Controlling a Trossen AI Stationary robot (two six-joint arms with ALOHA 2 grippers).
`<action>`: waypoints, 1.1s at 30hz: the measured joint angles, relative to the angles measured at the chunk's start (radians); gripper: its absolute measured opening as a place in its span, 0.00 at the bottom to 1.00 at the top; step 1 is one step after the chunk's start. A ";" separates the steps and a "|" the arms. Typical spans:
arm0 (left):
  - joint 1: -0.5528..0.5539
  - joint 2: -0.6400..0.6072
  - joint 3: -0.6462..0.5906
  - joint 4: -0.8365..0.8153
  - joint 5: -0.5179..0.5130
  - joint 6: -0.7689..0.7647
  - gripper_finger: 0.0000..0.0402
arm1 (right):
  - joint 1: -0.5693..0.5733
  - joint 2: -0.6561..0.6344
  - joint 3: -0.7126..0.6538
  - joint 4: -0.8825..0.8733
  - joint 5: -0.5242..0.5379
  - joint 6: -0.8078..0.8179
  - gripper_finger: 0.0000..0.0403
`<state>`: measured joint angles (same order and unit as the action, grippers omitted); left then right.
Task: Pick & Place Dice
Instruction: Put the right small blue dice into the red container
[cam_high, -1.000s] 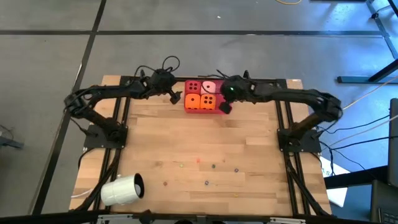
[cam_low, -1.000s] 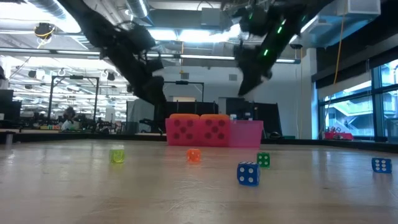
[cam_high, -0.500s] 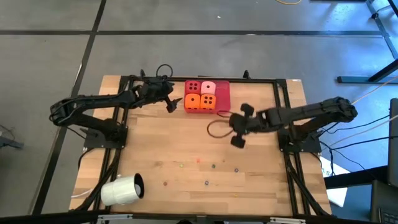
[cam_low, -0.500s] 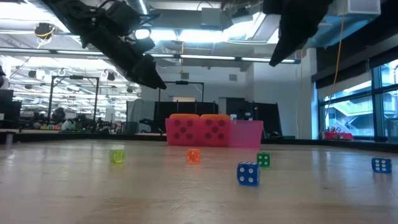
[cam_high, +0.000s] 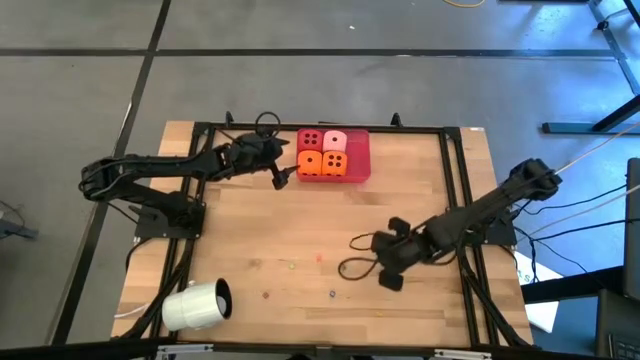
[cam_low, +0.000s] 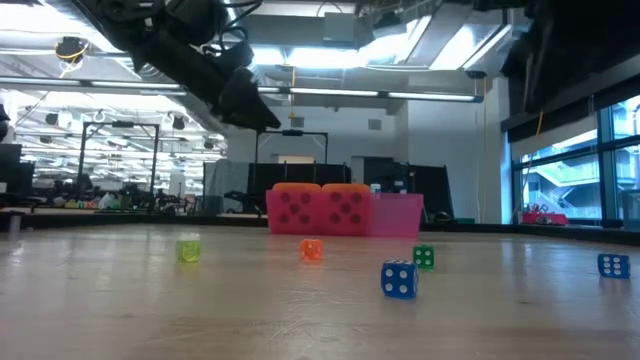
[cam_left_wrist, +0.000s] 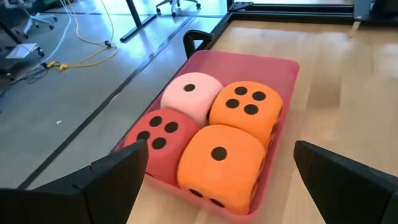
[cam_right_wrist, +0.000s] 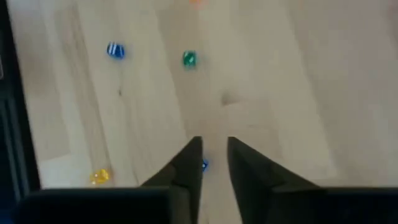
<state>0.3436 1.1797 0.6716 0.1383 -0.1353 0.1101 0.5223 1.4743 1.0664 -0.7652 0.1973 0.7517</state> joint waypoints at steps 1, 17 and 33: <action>-0.004 0.000 0.000 -0.001 0.000 -0.009 1.00 | 0.006 0.021 0.000 0.006 -0.014 0.005 0.22; -0.007 0.000 0.000 0.198 -0.003 0.051 1.00 | 0.044 0.315 0.000 0.023 -0.187 0.272 0.54; -0.006 0.000 0.000 0.255 -0.002 0.112 1.00 | 0.043 0.372 0.003 0.073 -0.156 0.287 0.40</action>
<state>0.3374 1.1797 0.6716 0.3935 -0.1375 0.2218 0.5653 1.8465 1.0698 -0.6920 0.0409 1.0390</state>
